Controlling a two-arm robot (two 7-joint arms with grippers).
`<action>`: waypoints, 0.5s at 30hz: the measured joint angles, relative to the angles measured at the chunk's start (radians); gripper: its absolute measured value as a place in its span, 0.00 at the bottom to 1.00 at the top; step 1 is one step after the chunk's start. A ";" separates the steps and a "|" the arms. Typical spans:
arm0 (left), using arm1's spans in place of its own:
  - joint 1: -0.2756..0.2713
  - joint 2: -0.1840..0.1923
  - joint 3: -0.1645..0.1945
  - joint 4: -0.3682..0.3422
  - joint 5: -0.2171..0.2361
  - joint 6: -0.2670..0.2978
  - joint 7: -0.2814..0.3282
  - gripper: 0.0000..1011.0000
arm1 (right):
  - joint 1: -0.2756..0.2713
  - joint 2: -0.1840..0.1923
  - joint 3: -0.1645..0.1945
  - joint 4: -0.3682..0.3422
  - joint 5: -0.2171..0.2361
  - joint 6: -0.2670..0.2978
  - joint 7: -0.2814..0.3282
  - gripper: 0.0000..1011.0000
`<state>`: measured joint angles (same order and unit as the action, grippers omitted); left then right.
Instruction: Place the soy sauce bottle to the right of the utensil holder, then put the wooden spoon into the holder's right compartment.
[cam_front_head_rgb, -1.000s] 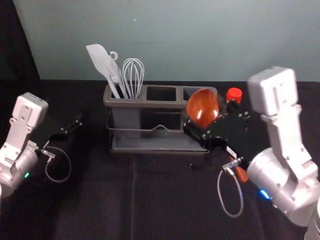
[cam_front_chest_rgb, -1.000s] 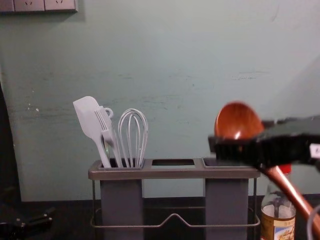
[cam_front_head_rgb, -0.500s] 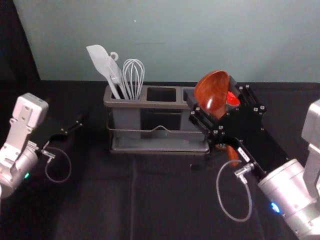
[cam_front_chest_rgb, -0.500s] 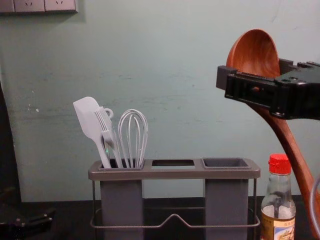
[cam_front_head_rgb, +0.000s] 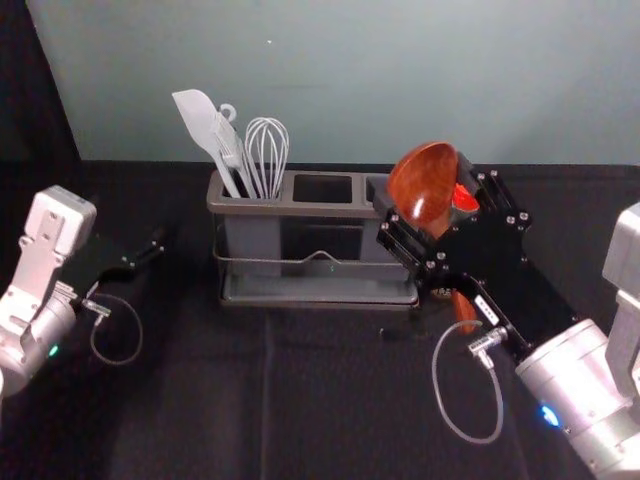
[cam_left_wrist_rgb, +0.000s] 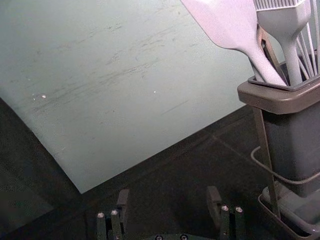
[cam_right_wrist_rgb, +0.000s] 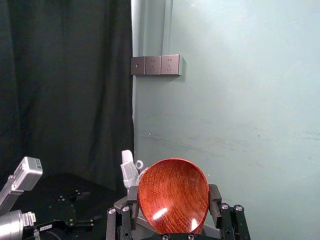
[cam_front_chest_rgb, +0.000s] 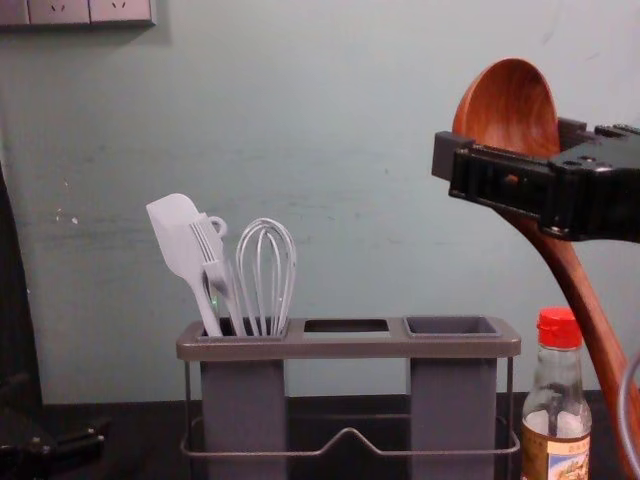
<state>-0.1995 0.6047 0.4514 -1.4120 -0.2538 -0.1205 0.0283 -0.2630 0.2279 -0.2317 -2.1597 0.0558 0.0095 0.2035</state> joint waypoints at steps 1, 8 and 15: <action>0.000 0.000 0.000 0.000 0.000 0.000 0.000 0.99 | 0.000 0.000 0.000 0.000 0.000 0.001 0.000 0.83; 0.000 0.000 0.000 0.000 0.000 0.000 0.000 0.99 | 0.001 0.000 0.000 -0.001 0.000 0.005 0.000 0.83; 0.000 0.000 0.000 0.000 0.000 0.000 0.000 0.99 | 0.012 0.000 0.000 -0.001 0.000 -0.005 0.000 0.83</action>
<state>-0.1995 0.6047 0.4514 -1.4120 -0.2539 -0.1205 0.0283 -0.2511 0.2275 -0.2321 -2.1610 0.0556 0.0047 0.2036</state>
